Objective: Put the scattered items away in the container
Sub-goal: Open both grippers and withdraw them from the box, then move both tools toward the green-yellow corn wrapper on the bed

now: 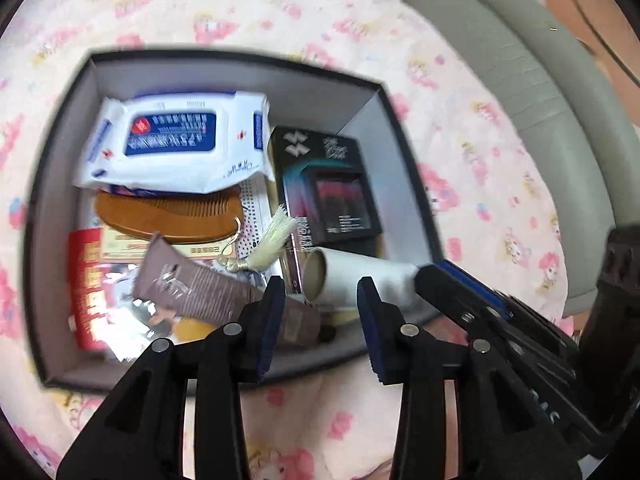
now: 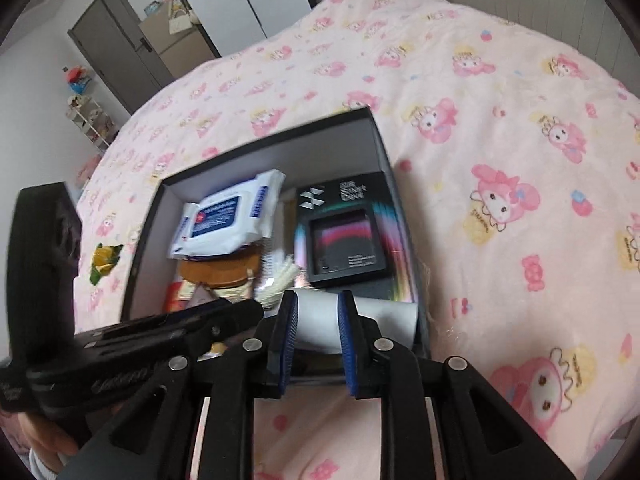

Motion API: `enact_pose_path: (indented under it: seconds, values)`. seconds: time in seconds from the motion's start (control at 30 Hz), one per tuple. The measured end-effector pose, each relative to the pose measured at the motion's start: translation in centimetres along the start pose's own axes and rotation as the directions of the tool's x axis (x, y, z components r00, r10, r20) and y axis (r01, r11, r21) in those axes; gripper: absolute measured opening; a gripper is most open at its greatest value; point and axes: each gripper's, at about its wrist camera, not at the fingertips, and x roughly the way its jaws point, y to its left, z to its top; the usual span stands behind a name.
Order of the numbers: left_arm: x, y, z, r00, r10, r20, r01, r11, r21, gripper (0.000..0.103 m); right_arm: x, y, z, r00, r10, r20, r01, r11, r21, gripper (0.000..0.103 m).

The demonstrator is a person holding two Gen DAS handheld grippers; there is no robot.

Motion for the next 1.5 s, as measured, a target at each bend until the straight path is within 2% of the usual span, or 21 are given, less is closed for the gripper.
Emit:
enact_pose_path:
  seconds: [0.1,0.23,0.4,0.53,0.67,0.9,1.0,1.23,1.5]
  values:
    - [-2.9,-0.4,-0.6,0.998,0.031,0.055,-0.033,0.998,0.045,0.037,-1.8,1.4,-0.4,0.999,0.011,0.033,-0.011,1.000,-0.020,0.020]
    - [-4.7,-0.1,-1.1,0.995,0.029,0.092,-0.036,0.996,0.078,0.037,-4.1,2.9,-1.4,0.997,0.050,0.066,-0.048,0.998,-0.032,0.020]
    - [-8.4,-0.6,-3.1,0.995,0.026,0.097,-0.039,0.991,0.131,0.037,-6.2,4.8,-2.8,0.993,0.079,0.085,-0.073,0.995,-0.070,0.020]
    - [-10.4,-0.8,-4.5,0.990,0.038,0.134,-0.059,0.985,0.161,0.038,-7.3,6.3,-3.8,0.991,0.105,0.084,-0.096,0.990,-0.104,0.021]
    - [-12.1,0.7,-5.7,0.988,0.017,0.153,-0.036,0.992,0.121,0.041,-8.2,8.0,-4.5,0.988,0.130,0.085,-0.117,0.983,-0.140,0.021]
    - [-14.4,3.6,-7.6,0.983,0.053,0.176,-0.066,0.995,0.071,0.041,-8.4,11.5,-5.9,0.985,0.160,0.064,-0.143,0.967,-0.213,0.021]
    - [-15.5,5.2,-8.0,0.980,0.063,0.189,-0.070,0.997,0.028,0.041,-7.8,13.6,-6.0,0.989,0.145,0.036,-0.132,0.960,-0.246,0.021]
    - [-19.2,8.8,-9.4,0.957,0.129,0.258,-0.123,0.992,-0.039,0.041,-7.3,18.9,-6.0,0.979,0.204,0.022,-0.185,0.923,-0.337,0.021]
    - [-21.6,14.1,-11.6,0.940,0.196,0.280,-0.159,0.976,-0.150,0.041,-5.1,24.8,-7.2,0.974,0.222,-0.043,-0.218,0.876,-0.430,0.021]
